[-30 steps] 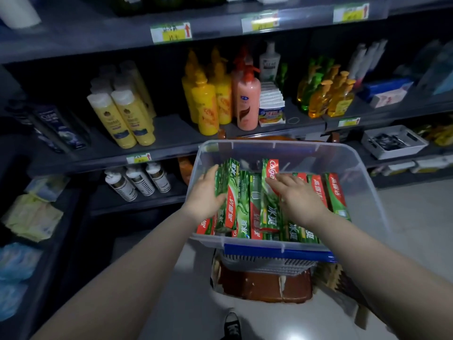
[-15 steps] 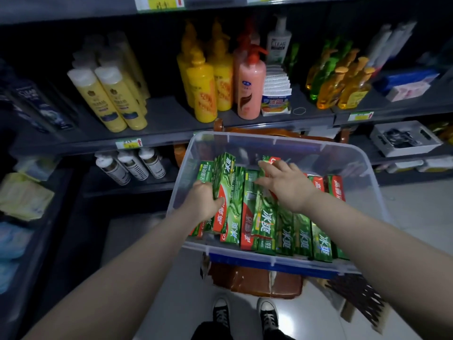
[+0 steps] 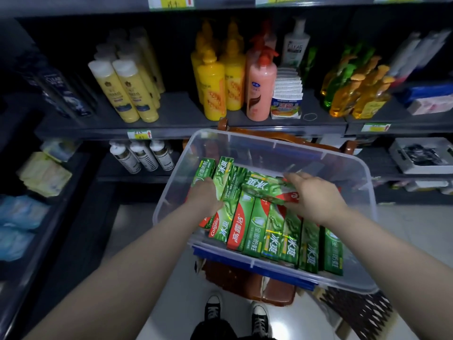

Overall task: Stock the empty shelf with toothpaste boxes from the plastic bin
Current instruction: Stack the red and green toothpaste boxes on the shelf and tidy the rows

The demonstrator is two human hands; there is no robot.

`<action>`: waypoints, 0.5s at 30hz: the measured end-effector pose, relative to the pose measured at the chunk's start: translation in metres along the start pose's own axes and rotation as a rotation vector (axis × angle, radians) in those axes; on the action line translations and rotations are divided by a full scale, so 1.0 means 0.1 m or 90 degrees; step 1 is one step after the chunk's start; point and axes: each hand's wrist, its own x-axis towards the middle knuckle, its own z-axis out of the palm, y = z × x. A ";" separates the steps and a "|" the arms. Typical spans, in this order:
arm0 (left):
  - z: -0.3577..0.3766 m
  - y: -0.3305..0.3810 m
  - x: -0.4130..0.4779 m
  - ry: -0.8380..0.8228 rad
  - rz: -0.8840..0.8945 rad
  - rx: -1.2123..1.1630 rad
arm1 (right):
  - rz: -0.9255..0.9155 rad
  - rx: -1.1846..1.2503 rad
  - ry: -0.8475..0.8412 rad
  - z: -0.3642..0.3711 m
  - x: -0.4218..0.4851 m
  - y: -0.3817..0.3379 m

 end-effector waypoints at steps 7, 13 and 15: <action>0.01 0.11 -0.05 0.098 0.029 0.032 | 0.081 0.112 -0.025 0.15 -0.06 -0.10; -0.07 0.58 -0.42 -0.037 0.122 -0.577 | 0.092 0.395 0.140 0.02 -0.14 -0.39; -0.11 0.59 -0.43 0.002 0.068 -0.701 | -0.003 0.448 0.130 -0.06 -0.14 -0.48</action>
